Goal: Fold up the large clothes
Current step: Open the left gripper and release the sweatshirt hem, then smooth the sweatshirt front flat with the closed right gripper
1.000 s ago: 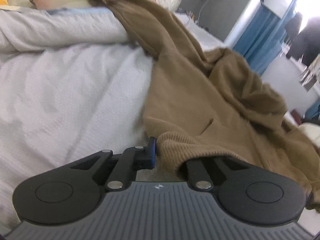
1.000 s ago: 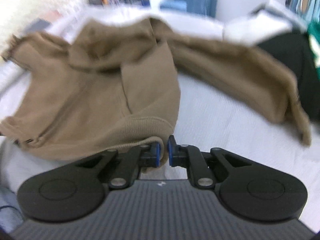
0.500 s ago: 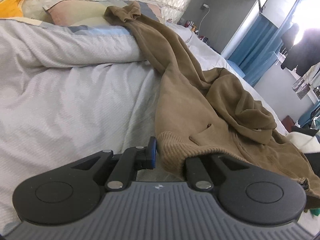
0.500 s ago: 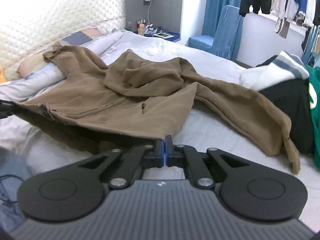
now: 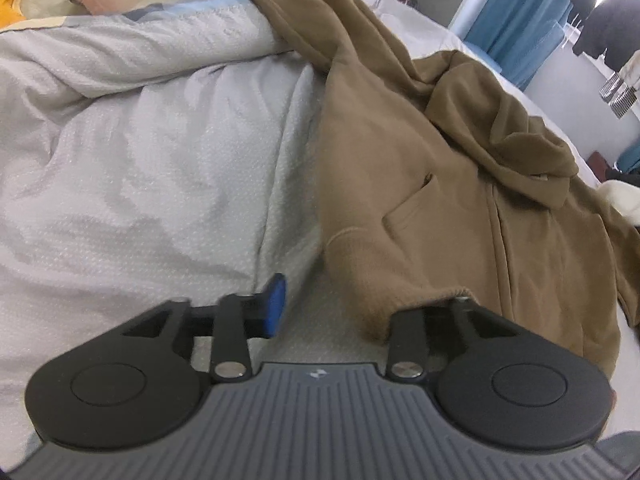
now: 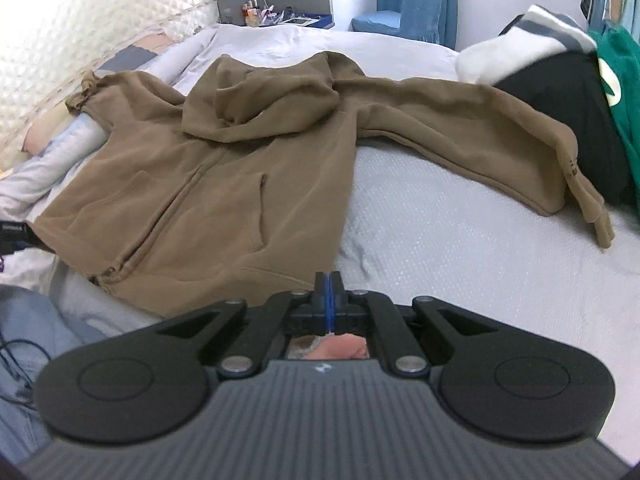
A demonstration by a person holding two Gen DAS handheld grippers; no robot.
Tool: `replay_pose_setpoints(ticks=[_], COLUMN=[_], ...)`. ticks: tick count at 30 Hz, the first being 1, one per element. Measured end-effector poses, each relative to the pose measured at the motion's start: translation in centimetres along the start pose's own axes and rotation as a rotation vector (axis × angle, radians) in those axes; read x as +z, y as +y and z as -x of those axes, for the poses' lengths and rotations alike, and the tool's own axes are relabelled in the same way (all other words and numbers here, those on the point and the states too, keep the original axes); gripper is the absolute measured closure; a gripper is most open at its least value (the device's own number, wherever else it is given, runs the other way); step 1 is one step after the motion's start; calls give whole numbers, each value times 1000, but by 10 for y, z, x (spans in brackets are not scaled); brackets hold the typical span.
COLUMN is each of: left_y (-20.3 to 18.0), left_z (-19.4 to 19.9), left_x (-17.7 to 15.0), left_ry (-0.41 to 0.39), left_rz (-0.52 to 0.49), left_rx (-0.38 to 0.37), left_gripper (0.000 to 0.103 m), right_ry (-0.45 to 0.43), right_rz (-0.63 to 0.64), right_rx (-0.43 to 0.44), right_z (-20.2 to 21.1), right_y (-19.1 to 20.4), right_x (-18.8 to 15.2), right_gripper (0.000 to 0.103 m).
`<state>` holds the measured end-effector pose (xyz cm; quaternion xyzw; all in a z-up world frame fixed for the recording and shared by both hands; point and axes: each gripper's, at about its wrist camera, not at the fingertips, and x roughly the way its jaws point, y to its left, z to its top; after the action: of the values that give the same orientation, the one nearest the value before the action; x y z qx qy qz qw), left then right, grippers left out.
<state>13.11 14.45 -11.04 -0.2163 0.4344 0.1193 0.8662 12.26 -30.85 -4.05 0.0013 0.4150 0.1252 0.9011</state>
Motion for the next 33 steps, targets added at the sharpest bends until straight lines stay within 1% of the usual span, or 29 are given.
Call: replay_pose_setpoints(ticks=[1,2,3,6,9,10,12,14,16,18,20,22,24,26,27,29,31,33], left_y=[3,6,9,19,28,27,18,5,-11,-30,-44,-52,-52,-50,-49,-43,-37,-30], left_z=[3,6,9,28,49,56,64,64,57,45,32,15,1,-14,-20,-35,-50,-63], left_x=[0,0,-1,-8,-10,-8,-4,1,6,8,6,3,-1,-3,-4,-3,-2,-2], left_ry=[14,25,35,35,-13,-37,-87,-121,-120,-134,-129,-115,-137,-141,-135,-89,-42,11], left_rz=[-5,-9,-12,-28,-22,-28,-62,-88,-95,-125,-158,-170,-172,-159,-158,-125,-93,-63], left_rx=[-6,-7,-8,-20,-31,-43,-39,-42,-82,-115,-128,-115,-119,-59,-52,-42,-12,12], left_gripper=[53,45,43,42,42,42,42,43,43,44,56,63,64,68,68,70,73,73], right_ry=[-2,-5,-8,-9,-9,-8,-10,-16,-35,-53,-65,-81,-83,-59,-46,-20,9,38], right_rz=[-3,-2,2,4,0,-2,-6,-17,-27,-43,-69,-78,-75,-93,-100,-97,-91,-105], right_rx=[7,14,21,60,105,117,133,141,145,140,139,121,109,100,84,47,5,-21], right_z=[0,-2,-4,-13,-24,-29,-39,-50,-61,-72,-82,-91,-99,-109,-115,-127,-141,-155], right_y=[2,6,10,22,36,42,52,64,76,86,92,95,94,91,88,86,82,75], right_x=[-1,-1,1,7,14,17,23,30,38,43,46,46,42,36,33,28,23,18], right_gripper=[100,99,99,99,99,99,99,98,98,98,98,98,98,98,98,98,98,98])
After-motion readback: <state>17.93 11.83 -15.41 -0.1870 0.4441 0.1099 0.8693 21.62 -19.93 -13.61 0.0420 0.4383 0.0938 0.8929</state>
